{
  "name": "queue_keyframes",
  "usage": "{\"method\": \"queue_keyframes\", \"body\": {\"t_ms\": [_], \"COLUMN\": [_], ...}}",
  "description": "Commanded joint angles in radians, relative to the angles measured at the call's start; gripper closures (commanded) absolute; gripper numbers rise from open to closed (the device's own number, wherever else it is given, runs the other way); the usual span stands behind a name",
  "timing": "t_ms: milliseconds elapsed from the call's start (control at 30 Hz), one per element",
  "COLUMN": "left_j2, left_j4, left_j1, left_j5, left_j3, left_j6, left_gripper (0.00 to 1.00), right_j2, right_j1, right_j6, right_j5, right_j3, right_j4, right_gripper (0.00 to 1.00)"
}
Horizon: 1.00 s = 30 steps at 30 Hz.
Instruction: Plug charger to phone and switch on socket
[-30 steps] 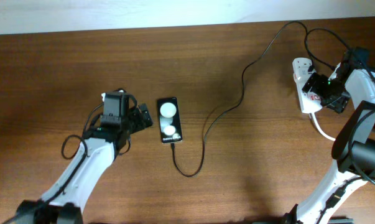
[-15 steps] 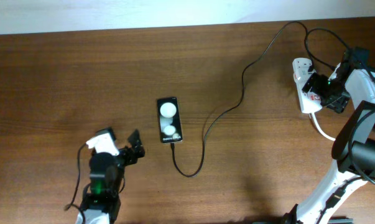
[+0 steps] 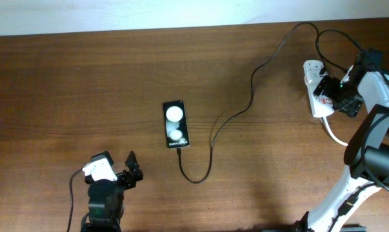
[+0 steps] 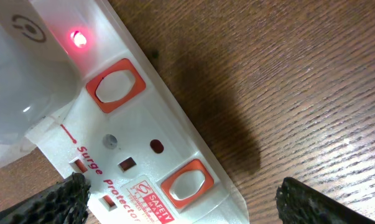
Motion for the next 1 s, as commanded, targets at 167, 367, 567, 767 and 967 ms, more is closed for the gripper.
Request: {"method": "queue_keyframes", "body": {"t_ms": [167,367,567,767,967], "left_j2": [-0.333,-0.402,-0.401,-0.401,-0.401], "left_j4": [-0.016,-0.023,-0.020,-0.020,-0.020], "left_j1": [0.004,0.004,0.004,0.004,0.004], "left_j5": [0.057,0.133,0.136,0.136,0.136], "left_j3": [-0.002,-0.001,-0.001,-0.001,-0.001], "left_j6": [0.326,0.375,0.378,0.378,0.378], "left_gripper": [0.01,0.01,0.01,0.01,0.01], "right_j2": [0.019,0.019,0.019,0.019,0.019], "right_j1": [-0.001,-0.001,-0.001,-0.001,-0.001], "right_j6": [-0.014,-0.014,-0.014,-0.014,-0.014], "right_j5": [0.028,0.028,0.028,0.028,0.028], "right_j3": [-0.004,-0.004,-0.004,-0.004,-0.004], "right_j4": [-0.004,-0.004,-0.004,-0.004,-0.004], "right_gripper": [0.01,0.01,0.01,0.01,0.01]}}
